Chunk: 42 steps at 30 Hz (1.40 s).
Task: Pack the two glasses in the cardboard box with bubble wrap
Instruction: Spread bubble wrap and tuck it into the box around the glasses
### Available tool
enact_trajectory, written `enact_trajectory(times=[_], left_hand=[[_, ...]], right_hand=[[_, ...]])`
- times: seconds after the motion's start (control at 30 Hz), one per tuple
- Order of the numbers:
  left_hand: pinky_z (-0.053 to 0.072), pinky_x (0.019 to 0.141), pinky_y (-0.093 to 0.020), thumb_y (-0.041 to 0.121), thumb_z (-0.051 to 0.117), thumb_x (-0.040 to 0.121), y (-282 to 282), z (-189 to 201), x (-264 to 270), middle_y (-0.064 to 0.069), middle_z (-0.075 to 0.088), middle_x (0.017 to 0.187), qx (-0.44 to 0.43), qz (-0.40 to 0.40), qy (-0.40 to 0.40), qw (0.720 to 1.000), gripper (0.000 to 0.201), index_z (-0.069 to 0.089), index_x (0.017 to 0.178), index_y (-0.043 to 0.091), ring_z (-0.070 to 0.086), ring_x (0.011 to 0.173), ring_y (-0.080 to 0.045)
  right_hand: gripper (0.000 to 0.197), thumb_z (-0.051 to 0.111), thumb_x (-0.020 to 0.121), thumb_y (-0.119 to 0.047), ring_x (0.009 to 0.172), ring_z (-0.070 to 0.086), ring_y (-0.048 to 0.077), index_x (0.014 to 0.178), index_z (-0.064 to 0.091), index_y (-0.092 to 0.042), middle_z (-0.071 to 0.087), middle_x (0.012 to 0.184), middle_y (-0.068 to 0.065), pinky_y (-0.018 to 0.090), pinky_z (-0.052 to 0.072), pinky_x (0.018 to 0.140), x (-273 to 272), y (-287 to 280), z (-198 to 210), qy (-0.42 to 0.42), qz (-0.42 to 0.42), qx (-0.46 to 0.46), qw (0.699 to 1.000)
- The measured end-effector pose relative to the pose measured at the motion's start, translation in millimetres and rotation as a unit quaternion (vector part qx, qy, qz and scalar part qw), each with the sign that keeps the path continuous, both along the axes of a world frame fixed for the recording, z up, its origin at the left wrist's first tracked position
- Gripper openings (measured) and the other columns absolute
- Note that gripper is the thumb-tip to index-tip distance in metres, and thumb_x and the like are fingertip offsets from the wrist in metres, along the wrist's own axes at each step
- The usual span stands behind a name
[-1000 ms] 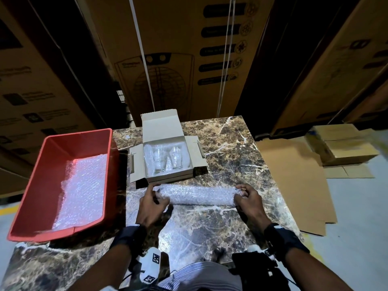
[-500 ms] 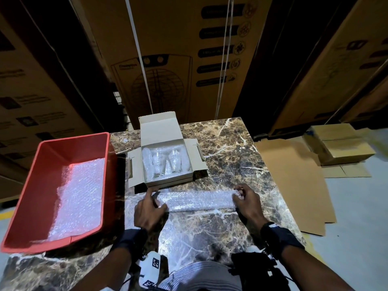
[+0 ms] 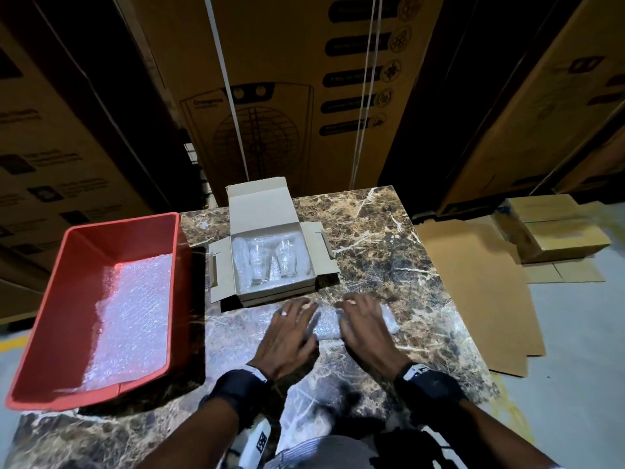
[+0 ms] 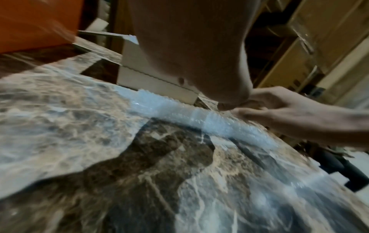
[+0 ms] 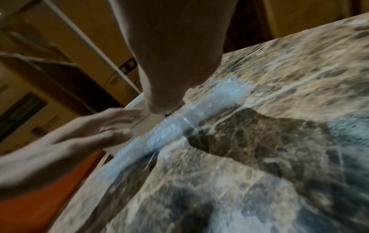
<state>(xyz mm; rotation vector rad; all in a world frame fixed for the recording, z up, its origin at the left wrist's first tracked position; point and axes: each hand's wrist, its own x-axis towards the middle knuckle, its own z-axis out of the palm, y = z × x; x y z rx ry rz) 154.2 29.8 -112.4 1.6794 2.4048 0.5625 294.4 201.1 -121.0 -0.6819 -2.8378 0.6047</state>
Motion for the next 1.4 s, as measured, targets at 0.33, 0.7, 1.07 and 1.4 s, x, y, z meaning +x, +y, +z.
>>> enact_trajectory(times=[0.33,0.7,1.07,1.4], left_hand=[[-0.014,0.123,-0.038,0.064,0.03,0.099,-8.6,-41.7,16.6,0.001,-0.011,0.171,-0.173,-0.004,-0.003,0.985,0.085,0.001,0.165,0.02,-0.012,0.158,-0.022],[-0.002,0.122,-0.047,0.072,0.021,0.1,-37.4,-47.7,-0.9,0.004,0.006,0.172,-0.17,0.007,0.012,0.985,0.073,0.009,0.164,0.039,0.006,0.158,-0.026],[-0.01,0.124,-0.047,0.07,0.024,0.1,-52.6,-43.2,-8.3,0.014,-0.009,0.171,-0.148,0.024,0.001,0.989,0.071,-0.001,0.162,0.045,-0.011,0.158,-0.018],[-0.009,0.125,-0.049,0.07,0.033,0.096,-35.0,-23.1,2.6,-0.002,0.01,0.171,-0.133,0.035,0.038,0.99,0.083,0.025,0.163,0.022,0.005,0.159,-0.028]], right_hand=[[0.054,0.035,0.106,-0.037,0.151,0.027,0.022,0.159,0.03,-0.025,0.03,0.166,0.001,0.043,0.018,0.122,10.8,-26.5,-43.0,-0.054,0.113,0.063,0.99],[0.07,0.019,0.105,-0.066,0.158,0.008,0.019,0.164,0.013,-0.029,0.009,0.171,-0.006,0.047,0.009,0.124,29.9,-10.5,-38.8,-0.152,0.102,0.071,0.981],[0.086,0.013,0.098,-0.079,0.155,-0.018,0.01,0.163,-0.007,-0.026,-0.01,0.17,-0.01,0.04,-0.004,0.126,58.4,14.0,-30.9,-0.192,0.047,0.065,0.978],[0.089,0.029,0.099,-0.063,0.156,-0.015,0.021,0.163,-0.007,-0.012,-0.017,0.168,0.006,0.049,-0.01,0.126,39.2,8.0,-19.5,-0.208,0.043,0.046,0.976]])
